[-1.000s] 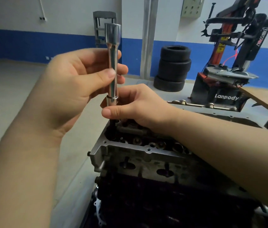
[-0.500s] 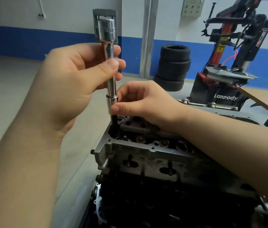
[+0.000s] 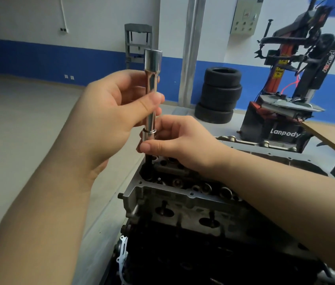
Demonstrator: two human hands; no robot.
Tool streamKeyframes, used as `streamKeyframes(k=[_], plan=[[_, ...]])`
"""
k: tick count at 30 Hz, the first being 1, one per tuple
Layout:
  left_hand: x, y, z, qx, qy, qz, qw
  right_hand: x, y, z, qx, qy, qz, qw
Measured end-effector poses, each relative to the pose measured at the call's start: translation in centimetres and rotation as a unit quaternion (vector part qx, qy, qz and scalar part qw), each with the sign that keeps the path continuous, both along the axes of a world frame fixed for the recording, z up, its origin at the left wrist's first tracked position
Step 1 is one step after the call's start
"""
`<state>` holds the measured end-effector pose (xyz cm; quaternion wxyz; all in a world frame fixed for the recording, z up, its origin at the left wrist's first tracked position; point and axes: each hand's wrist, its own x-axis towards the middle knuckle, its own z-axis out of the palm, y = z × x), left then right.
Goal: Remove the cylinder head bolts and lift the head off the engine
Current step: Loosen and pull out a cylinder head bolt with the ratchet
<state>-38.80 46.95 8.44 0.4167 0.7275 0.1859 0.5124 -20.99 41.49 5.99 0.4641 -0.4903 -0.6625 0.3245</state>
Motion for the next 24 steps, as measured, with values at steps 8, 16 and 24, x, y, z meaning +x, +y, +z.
streamKeyframes(k=[8,16,24], plan=[[-0.45,-0.11,0.19,0.058,0.042,0.090,0.993,-0.43,-0.28,0.25,0.012,-0.030,-0.015,0.999],[-0.34,-0.39,-0.02,0.037,0.011,-0.003,0.999,-0.21,-0.21,0.06,0.009,-0.012,0.005,1.000],[-0.19,-0.08,-0.14,0.071,0.025,0.125,0.989,-0.64,-0.23,0.14,0.040,-0.070,-0.061,0.995]])
